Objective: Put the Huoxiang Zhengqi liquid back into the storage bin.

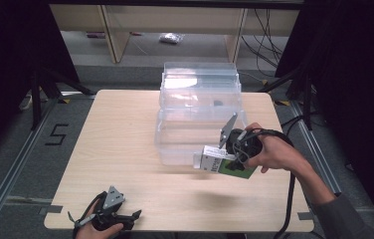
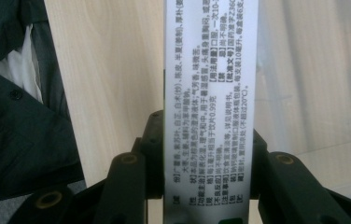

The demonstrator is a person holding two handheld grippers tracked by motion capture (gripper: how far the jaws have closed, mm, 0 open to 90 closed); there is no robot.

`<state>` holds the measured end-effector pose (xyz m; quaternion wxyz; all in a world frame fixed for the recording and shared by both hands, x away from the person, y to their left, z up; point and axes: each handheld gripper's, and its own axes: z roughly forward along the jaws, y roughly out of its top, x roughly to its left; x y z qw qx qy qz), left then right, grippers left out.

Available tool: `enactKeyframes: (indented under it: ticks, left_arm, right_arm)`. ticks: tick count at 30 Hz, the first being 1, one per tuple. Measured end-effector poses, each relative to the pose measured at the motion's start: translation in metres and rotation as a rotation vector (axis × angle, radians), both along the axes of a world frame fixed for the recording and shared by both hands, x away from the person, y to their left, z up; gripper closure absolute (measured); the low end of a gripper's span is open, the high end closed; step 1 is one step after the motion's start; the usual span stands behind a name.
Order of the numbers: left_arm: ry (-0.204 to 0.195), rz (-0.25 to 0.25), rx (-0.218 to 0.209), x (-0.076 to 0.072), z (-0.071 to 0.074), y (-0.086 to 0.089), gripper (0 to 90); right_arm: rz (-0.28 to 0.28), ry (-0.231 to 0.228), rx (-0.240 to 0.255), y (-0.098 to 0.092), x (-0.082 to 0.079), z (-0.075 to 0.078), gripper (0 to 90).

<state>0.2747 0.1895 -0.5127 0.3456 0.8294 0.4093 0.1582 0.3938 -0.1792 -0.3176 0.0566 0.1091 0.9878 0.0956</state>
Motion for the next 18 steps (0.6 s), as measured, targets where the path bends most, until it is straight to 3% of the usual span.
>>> enactKeyframes:
  ticks: [6, 7, 8, 9, 18]
  left_arm:
    - [0.001, -0.001, 0.003, 0.000, 0.000, 0.000, 15.6]
    - [0.001, -0.001, 0.003, 0.000, 0.000, 0.000, 15.6]
    - [0.005, -0.004, 0.007, 0.000, 0.000, 0.001, 15.6]
    - [0.005, -0.004, 0.007, 0.000, 0.000, 0.001, 15.6]
    - [0.004, -0.010, 0.013, 0.000, 0.001, 0.001, 15.6]
  right_arm:
    - [-0.002, -0.003, 0.001, -0.001, 0.010, 0.009, 64.5]
    - [-0.025, 0.004, 0.001, -0.001, 0.010, 0.011, 64.4]
    - [0.012, -0.006, 0.008, -0.001, 0.014, 0.011, 64.4]
    - [-0.022, 0.001, 0.005, -0.002, 0.014, 0.013, 64.5]
    - [0.002, -0.012, -0.002, -0.003, 0.031, 0.023, 64.5]
